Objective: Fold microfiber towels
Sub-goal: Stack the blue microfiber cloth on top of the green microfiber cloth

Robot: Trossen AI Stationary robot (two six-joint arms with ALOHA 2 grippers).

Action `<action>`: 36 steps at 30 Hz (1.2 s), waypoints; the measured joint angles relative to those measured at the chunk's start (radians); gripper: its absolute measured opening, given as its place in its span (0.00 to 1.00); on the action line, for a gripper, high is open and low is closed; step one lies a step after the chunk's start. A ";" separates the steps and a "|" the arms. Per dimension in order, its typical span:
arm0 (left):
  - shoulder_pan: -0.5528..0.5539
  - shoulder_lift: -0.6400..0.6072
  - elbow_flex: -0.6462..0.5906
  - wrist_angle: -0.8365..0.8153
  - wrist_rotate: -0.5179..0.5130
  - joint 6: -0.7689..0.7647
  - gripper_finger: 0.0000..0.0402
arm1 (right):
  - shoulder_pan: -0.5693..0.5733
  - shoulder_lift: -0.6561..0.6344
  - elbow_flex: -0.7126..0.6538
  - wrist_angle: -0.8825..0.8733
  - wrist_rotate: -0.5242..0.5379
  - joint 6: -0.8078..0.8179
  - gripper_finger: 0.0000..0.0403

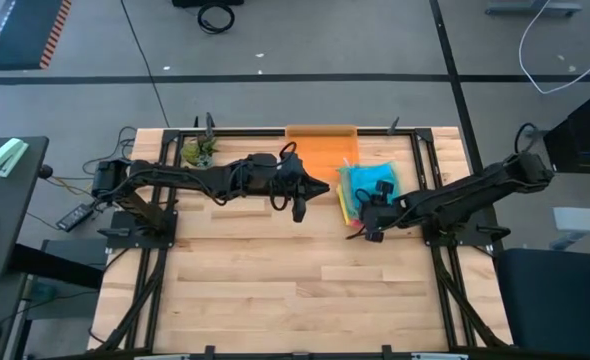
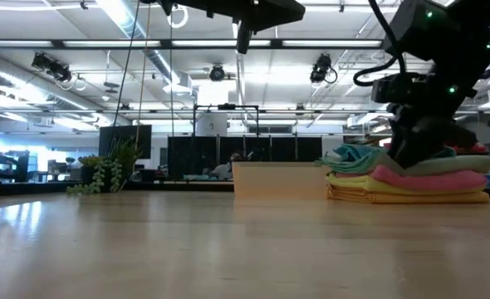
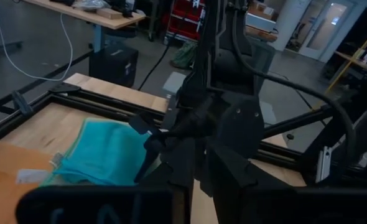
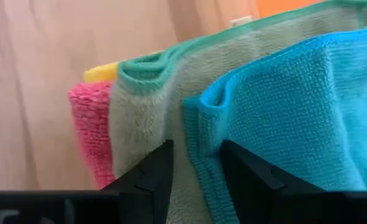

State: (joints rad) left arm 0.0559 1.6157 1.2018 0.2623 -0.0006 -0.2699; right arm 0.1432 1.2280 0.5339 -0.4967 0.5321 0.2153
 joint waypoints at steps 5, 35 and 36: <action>0.000 0.000 0.000 -0.010 0.000 -0.006 0.11 | 0.000 -0.032 0.014 -0.018 0.038 -0.005 0.36; 0.000 0.000 0.000 -0.047 -0.001 -0.006 0.09 | 0.010 -0.099 0.080 -0.128 -0.094 -0.006 0.10; 0.000 0.000 0.000 -0.051 -0.001 -0.006 0.09 | 0.010 -0.103 0.081 -0.127 -0.133 -0.009 0.10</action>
State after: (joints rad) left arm 0.0559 1.6157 1.2022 0.2113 -0.0017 -0.2760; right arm 0.1535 1.1254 0.6152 -0.6238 0.3992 0.2065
